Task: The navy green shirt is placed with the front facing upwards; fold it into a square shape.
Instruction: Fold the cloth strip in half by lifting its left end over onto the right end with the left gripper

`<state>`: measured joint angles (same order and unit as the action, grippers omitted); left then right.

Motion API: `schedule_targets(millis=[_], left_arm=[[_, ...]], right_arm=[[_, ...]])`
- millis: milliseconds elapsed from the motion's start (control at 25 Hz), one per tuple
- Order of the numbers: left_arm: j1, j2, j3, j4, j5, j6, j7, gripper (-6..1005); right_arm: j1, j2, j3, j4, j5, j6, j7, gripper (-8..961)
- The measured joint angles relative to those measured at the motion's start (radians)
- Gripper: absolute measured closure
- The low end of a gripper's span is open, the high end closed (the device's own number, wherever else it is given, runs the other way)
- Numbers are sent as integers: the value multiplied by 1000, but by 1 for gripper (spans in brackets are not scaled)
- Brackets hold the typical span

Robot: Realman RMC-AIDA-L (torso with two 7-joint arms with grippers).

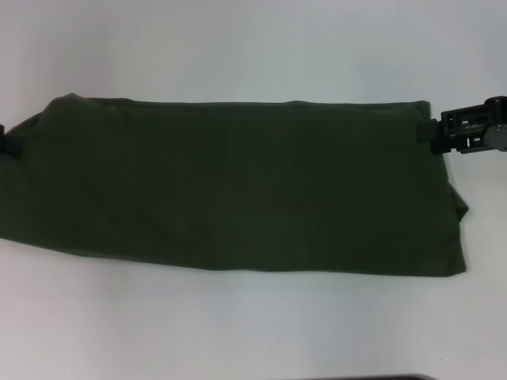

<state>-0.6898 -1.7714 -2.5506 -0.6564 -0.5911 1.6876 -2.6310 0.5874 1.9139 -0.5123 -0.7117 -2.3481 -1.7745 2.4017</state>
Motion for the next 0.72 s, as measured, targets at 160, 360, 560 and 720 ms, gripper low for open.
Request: schedule_targets(millis=[160, 360, 560, 720], left_arm=[[8, 13, -5, 0, 1, -7, -10, 961], [10, 24, -9, 0, 2, -9, -12, 962], [17, 36, -12, -2, 11, -29, -26, 961], [21, 40, -20, -4, 29, -37, -33, 962]], right_arm=[[0, -3, 1, 0, 0, 0, 1, 308], [-1, -7, 1, 0, 1, 1, 8, 308], [-2, -7, -2, 0, 2, 1, 9, 308], [-3, -7, -1, 0, 2, 0, 10, 308]])
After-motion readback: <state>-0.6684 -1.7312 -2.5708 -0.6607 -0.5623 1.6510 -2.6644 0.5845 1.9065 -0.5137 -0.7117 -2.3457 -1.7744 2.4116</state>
